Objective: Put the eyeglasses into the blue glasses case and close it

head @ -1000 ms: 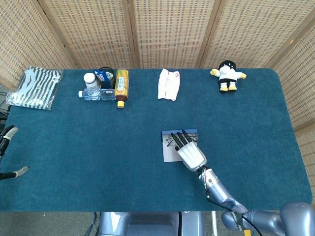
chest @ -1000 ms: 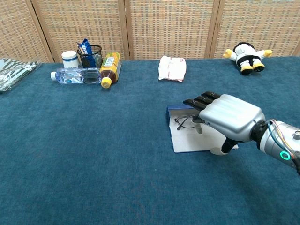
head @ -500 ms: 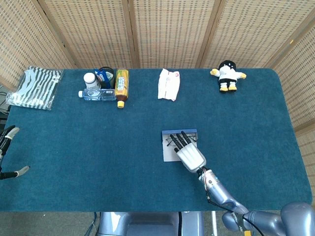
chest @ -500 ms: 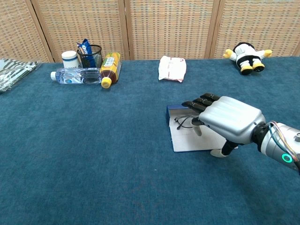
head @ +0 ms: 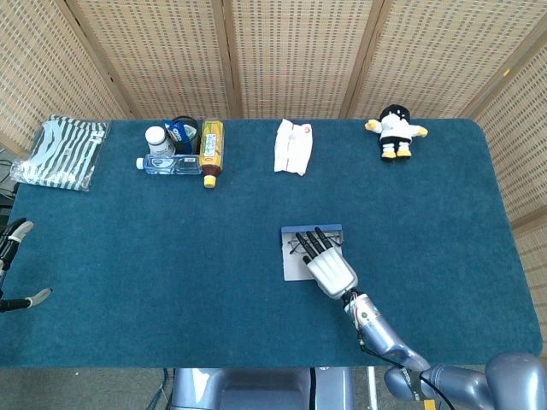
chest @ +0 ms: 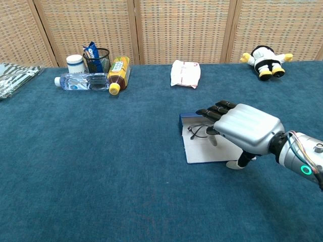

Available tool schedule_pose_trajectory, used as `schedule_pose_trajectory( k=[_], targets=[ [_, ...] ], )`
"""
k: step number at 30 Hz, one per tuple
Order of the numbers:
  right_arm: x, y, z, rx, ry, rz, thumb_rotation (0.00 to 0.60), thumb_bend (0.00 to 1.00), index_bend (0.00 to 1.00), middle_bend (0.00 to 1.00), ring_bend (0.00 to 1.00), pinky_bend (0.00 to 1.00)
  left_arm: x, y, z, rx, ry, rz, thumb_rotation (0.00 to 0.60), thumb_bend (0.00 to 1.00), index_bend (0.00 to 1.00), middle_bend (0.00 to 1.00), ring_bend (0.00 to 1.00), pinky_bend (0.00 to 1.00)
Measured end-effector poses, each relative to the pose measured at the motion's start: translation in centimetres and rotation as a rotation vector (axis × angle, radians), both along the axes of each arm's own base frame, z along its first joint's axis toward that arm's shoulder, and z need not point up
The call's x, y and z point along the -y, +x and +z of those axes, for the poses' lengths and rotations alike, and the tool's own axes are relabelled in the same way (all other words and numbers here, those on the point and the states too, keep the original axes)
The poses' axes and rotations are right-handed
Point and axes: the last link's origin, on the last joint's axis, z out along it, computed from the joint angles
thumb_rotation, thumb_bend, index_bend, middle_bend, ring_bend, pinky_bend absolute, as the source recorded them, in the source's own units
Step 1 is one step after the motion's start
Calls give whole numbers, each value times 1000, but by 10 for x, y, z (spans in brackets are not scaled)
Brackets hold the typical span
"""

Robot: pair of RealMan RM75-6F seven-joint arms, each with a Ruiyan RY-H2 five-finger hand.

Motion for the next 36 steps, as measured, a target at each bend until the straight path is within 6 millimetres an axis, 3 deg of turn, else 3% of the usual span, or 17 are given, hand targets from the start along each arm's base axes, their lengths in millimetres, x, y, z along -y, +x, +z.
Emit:
schedule_pose_trajectory(
  k=[15, 36],
  targets=[
    [7, -1, -4, -12, -26, 1, 600, 556, 462, 32, 0, 0, -1, -1, 0, -1, -2, 3, 600, 0, 0, 0, 0, 0],
    [10, 2, -1, 11, -31, 4, 600, 565, 463, 34, 0, 0, -1, -1, -1, -1, -4, 5, 600, 0, 0, 0, 0, 0]
  ],
)
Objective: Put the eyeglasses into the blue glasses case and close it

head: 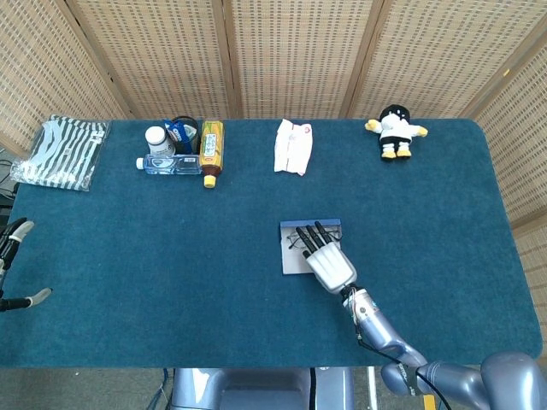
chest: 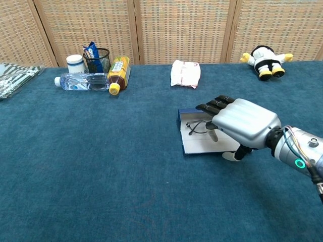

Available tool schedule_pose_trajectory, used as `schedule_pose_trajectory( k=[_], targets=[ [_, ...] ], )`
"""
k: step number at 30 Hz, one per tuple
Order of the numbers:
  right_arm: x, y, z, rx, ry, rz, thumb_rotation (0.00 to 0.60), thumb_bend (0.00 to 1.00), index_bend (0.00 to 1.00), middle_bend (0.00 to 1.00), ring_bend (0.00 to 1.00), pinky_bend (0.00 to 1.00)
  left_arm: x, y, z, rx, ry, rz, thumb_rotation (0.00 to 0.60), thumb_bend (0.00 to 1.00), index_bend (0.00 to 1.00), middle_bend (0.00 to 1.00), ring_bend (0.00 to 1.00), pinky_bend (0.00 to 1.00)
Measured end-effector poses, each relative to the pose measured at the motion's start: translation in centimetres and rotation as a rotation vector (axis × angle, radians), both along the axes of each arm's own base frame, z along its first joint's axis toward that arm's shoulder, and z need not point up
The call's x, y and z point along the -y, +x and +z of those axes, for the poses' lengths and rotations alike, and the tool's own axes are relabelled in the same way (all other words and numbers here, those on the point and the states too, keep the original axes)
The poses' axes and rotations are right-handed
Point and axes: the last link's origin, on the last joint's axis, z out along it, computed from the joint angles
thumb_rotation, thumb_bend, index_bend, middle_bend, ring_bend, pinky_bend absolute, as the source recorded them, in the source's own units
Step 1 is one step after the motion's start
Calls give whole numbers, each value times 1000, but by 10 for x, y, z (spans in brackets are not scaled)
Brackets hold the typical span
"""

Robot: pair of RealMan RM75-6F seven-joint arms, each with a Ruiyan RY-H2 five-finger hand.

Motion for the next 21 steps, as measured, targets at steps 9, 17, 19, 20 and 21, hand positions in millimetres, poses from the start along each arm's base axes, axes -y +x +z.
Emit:
schedule_pose_trajectory(
  k=[9, 17, 19, 20, 21],
  targets=[
    [6, 3, 0, 4, -11, -7, 600, 563, 463, 34, 0, 0, 0, 0, 0, 0, -1, 3, 600, 0, 0, 0, 0, 0],
    [7, -1, -4, -15, 0, -21, 600, 568, 463, 34, 0, 0, -1, -1, 0, 0, -1, 4, 600, 0, 0, 0, 0, 0],
    [8, -1, -5, -16, 0, -24, 600, 567, 462, 34, 0, 0, -1, -1, 0, 0, -1, 4, 600, 0, 0, 0, 0, 0],
    [8, -1, -5, -16, 0, -25, 600, 567, 462, 34, 0, 0, -1, -1, 0, -1, -2, 4, 600, 0, 0, 0, 0, 0],
    [9, -1, -6, -16, -1, -27, 600, 566, 464, 35, 0, 0, -1, -1, -1, -1, -2, 4, 600, 0, 0, 0, 0, 0]
  ],
)
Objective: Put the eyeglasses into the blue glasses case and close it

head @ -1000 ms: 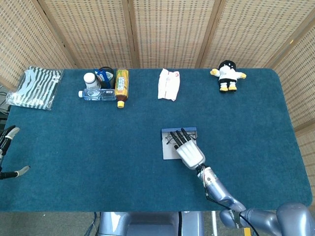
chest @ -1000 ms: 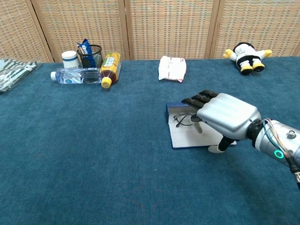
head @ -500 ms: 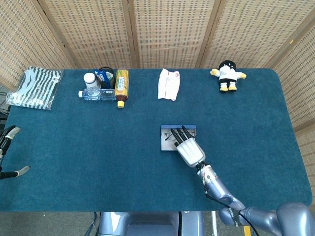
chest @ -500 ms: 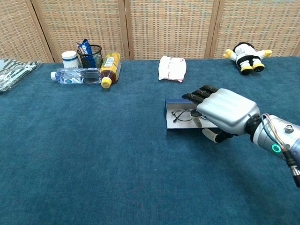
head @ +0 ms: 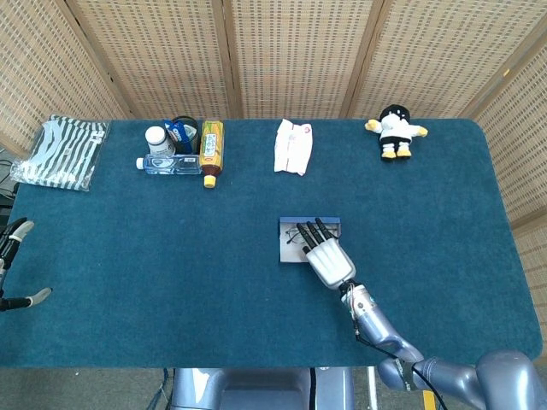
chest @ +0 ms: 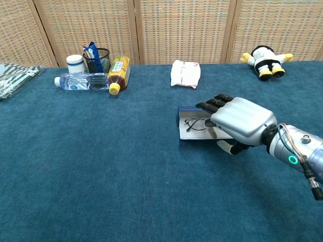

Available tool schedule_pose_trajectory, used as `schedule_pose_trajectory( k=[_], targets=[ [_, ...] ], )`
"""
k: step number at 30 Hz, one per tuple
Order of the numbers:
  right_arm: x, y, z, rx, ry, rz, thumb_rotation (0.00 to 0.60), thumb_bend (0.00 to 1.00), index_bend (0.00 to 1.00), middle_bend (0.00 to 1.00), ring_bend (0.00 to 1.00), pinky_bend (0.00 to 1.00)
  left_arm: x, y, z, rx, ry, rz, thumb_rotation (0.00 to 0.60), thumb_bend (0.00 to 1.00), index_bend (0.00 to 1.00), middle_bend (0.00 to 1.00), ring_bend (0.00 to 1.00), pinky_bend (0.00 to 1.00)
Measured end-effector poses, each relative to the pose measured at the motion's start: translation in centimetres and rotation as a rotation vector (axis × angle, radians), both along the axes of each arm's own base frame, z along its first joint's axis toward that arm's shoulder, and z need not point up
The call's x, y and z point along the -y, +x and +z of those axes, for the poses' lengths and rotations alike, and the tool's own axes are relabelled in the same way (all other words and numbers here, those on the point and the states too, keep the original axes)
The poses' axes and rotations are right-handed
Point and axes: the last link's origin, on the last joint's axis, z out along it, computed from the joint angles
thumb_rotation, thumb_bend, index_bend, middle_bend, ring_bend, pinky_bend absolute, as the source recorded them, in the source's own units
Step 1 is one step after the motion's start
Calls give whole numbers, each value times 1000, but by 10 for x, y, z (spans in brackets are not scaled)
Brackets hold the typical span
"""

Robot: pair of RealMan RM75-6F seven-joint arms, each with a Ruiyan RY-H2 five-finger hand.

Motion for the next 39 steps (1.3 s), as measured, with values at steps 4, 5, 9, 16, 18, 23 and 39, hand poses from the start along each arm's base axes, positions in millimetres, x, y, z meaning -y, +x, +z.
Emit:
schedule_pose_trajectory(
  k=[4, 5, 9, 16, 18, 23, 39],
  targets=[
    [3, 0, -2, -2, -6, -7, 600, 565, 537, 58, 0, 0, 0, 0, 0, 2, 1, 1, 600, 0, 0, 0, 0, 0],
    [4, -1, -2, -1, -7, -8, 600, 565, 563, 64, 0, 0, 0, 0, 1, 3, 2, 1, 600, 0, 0, 0, 0, 0],
    [6, -2, -1, 8, -17, -10, 600, 568, 691, 99, 0, 0, 0, -1, 1, 4, 2, 2, 600, 0, 0, 0, 0, 0],
    [4, -5, 4, 45, -13, 8, 600, 569, 732, 119, 0, 0, 0, 0, 1, 6, 0, 0, 600, 0, 0, 0, 0, 0],
    [2, -5, 8, 51, -12, 16, 600, 569, 735, 123, 0, 0, 0, 0, 1, 6, -1, -2, 600, 0, 0, 0, 0, 0],
    [-8, -7, 26, 67, -13, 47, 600, 569, 736, 125, 0, 0, 3, 2, 2, 7, 2, -15, 600, 0, 0, 0, 0, 0],
    [-50, -21, 74, 31, 42, 123, 600, 569, 743, 127, 0, 0, 8, 5, 3, 11, 4, -34, 600, 0, 0, 0, 0, 0]
  ],
)
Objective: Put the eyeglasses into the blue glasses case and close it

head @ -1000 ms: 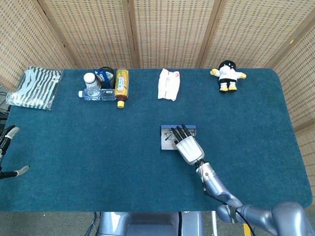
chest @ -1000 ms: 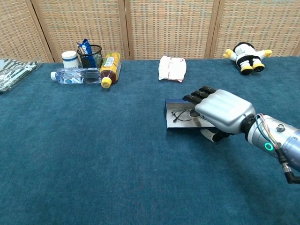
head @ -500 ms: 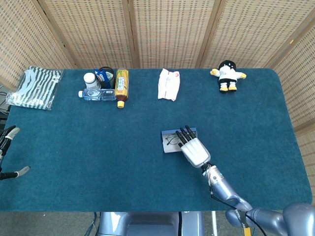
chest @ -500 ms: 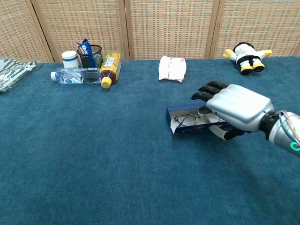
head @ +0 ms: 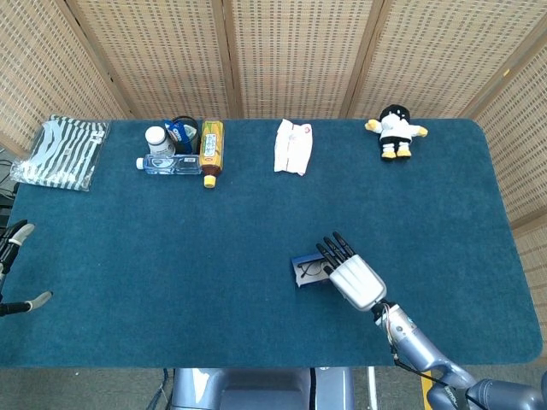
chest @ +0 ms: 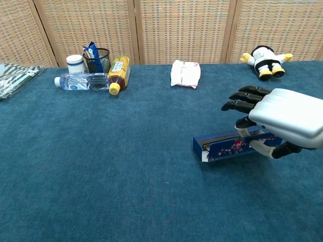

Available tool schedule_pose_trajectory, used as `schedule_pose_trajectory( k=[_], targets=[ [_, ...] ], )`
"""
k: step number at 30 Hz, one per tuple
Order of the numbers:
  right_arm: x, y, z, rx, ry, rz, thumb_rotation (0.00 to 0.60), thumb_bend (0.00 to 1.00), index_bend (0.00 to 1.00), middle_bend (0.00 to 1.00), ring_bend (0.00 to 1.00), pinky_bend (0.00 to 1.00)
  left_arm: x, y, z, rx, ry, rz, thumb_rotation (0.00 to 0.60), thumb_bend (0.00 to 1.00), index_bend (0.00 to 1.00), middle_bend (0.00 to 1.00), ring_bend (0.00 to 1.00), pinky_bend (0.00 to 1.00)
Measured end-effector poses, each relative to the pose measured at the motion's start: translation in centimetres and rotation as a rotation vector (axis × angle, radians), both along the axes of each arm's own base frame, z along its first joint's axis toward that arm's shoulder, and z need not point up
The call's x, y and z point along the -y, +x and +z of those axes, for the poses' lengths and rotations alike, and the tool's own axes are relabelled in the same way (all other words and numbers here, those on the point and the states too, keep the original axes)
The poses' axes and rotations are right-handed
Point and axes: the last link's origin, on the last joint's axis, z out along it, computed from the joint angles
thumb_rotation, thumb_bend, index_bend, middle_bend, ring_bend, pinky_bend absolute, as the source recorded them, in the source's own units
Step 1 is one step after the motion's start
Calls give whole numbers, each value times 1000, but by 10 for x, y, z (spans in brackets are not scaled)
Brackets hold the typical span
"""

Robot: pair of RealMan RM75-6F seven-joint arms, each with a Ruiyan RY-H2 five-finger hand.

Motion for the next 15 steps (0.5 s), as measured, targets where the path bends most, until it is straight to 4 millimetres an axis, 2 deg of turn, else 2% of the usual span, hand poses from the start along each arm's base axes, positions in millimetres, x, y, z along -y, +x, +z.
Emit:
schedule_pose_trajectory(
  k=[8, 15],
  targets=[
    [-16, -6, 7, -51, 45, 22, 600, 569, 742, 128, 0, 0, -1, 0, -1, -4, -4, 2, 600, 0, 0, 0, 0, 0],
    [-10, 0, 2, -81, 60, 13, 600, 569, 742, 128, 0, 0, -1, 0, -3, -8, -7, 5, 600, 0, 0, 0, 0, 0]
  ],
)
